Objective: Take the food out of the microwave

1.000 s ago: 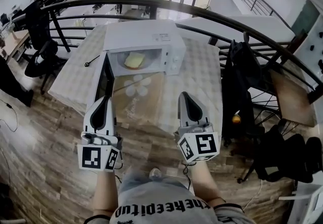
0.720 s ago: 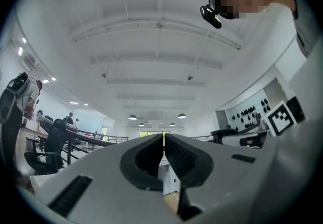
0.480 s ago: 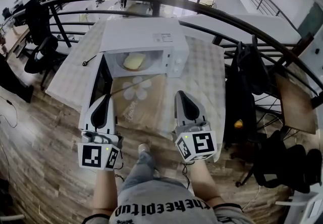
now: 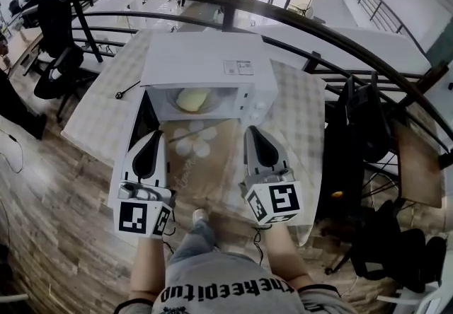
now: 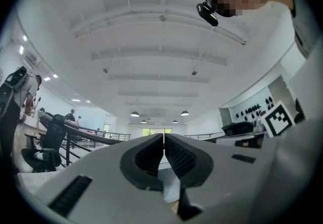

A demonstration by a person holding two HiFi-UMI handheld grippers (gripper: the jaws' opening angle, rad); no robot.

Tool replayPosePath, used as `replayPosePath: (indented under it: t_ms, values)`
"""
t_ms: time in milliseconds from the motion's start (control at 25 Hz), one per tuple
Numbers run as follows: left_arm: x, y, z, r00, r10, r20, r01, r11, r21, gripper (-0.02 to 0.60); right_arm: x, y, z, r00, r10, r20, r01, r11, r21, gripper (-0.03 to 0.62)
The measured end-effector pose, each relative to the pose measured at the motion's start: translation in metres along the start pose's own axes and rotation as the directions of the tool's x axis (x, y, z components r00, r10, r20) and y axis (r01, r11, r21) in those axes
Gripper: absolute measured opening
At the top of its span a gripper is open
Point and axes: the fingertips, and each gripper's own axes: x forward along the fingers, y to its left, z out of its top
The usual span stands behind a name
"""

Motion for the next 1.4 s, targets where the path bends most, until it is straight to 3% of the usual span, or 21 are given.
replayPosePath:
  t_ms: [560,1040,1160,1400]
  values:
    - [0.039,0.016,-0.06,0.997,-0.022,-0.078,0.021,1.0,-0.014,0.011,0.083,0.008,-0.081,0.982,0.109,-0.151,-0.113,0.993,-0.018,0.005]
    - [0.04,0.023,-0.103,0.989,-0.023,-0.145,0.017,0.999,-0.044,0.011,0.135,0.025,-0.155,0.922,0.226,-0.315,-0.283,0.947,-0.149,0.026]
    - [0.036,0.022,-0.12,0.98,-0.038,-0.196,0.028,0.998,-0.056,0.011,0.147,0.032,-0.171,0.902,0.246,-0.354,-0.325,0.928,-0.182,0.041]
    - [0.039,0.022,-0.132,0.977,-0.046,-0.209,0.034,0.998,-0.059,0.011,0.163,0.039,-0.21,0.854,0.259,-0.452,-0.405,0.876,-0.263,0.065]
